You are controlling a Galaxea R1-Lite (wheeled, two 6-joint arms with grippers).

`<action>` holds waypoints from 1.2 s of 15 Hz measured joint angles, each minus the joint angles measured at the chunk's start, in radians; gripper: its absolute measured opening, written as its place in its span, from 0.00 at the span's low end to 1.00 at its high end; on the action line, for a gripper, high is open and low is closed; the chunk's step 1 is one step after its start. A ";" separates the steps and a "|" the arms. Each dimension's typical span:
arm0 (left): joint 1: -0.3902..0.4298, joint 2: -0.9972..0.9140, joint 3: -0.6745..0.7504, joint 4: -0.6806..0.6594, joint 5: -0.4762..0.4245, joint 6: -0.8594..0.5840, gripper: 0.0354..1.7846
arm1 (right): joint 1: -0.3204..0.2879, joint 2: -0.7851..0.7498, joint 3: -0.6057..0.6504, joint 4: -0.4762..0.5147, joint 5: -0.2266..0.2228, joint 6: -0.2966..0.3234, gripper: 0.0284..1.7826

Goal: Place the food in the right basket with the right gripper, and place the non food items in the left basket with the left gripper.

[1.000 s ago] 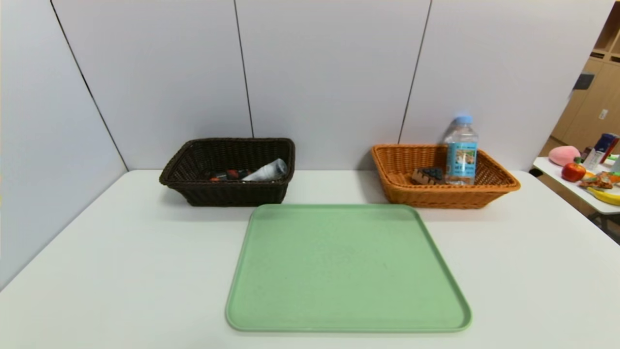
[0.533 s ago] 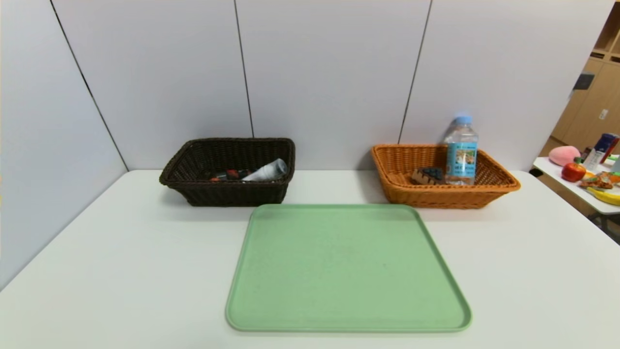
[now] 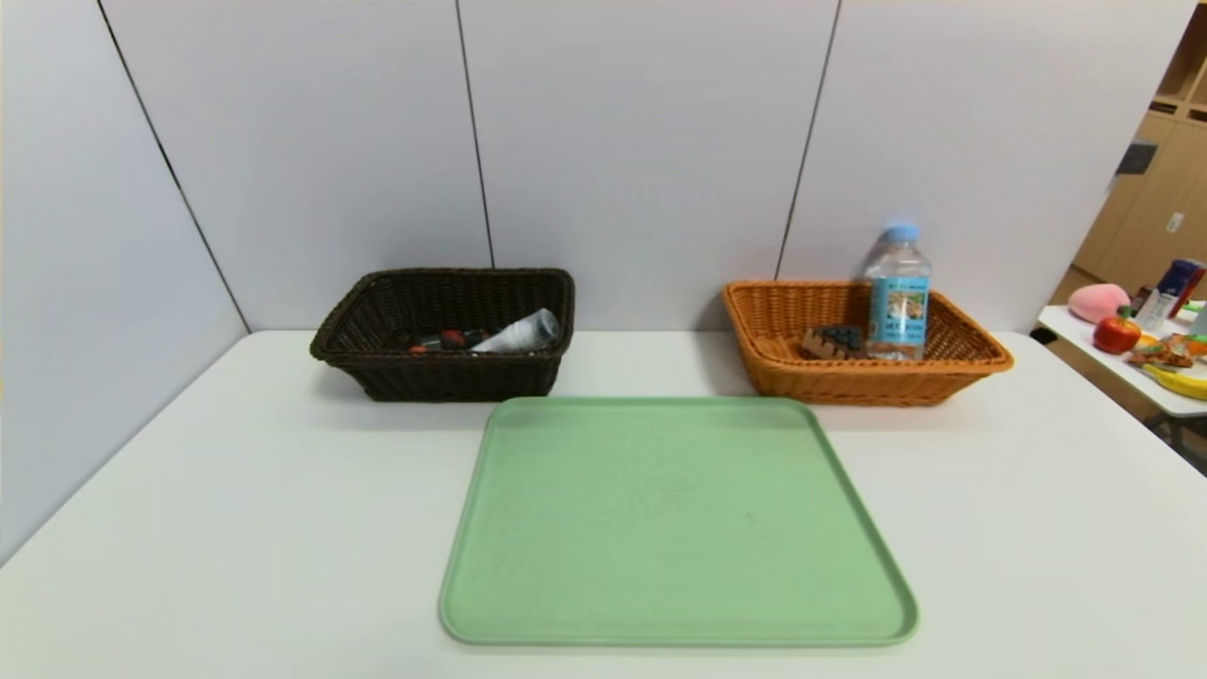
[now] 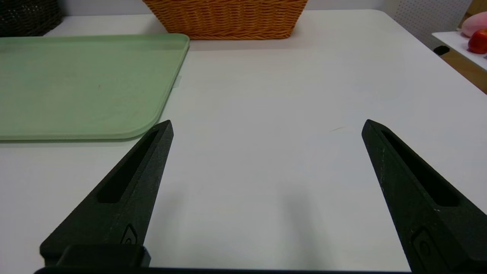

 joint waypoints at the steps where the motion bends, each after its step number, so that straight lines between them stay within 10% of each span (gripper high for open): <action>1: 0.000 0.000 0.000 0.000 0.000 0.000 0.94 | 0.000 0.000 0.001 -0.002 0.000 0.001 0.96; 18: 0.000 0.000 0.000 0.000 0.000 0.000 0.94 | 0.000 0.000 0.002 -0.004 0.000 -0.002 0.96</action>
